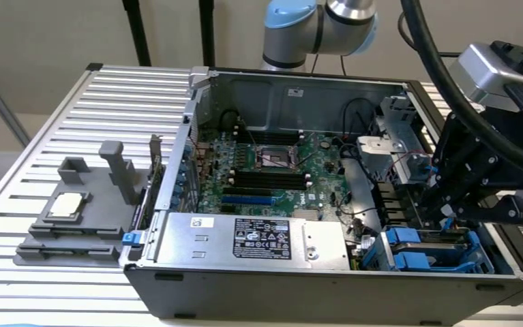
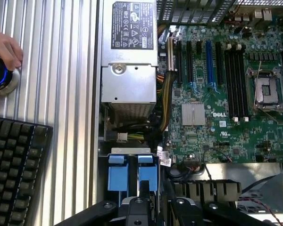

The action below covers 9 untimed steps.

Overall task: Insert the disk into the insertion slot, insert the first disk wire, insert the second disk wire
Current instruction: 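Insert the first disk wire, then insert the second disk wire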

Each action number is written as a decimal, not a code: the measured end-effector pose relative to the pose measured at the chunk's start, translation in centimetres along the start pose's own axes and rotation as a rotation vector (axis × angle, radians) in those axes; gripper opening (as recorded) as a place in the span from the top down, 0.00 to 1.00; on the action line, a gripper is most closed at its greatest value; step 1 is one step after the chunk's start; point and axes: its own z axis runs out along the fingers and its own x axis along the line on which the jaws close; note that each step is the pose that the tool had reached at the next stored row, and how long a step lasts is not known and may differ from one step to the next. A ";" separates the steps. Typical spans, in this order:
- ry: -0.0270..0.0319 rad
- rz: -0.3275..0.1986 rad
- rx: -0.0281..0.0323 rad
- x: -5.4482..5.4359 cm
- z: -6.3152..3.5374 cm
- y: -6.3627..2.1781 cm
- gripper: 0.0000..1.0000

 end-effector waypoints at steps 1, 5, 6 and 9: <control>0.0000 0.000 0.0000 0.0 0.00 0.00 0.75; -0.0001 0.000 0.0000 0.0 0.00 0.00 0.75; 0.0000 0.000 0.0000 0.0 0.00 0.00 0.75; 0.0000 0.000 0.0000 0.0 0.00 0.00 0.75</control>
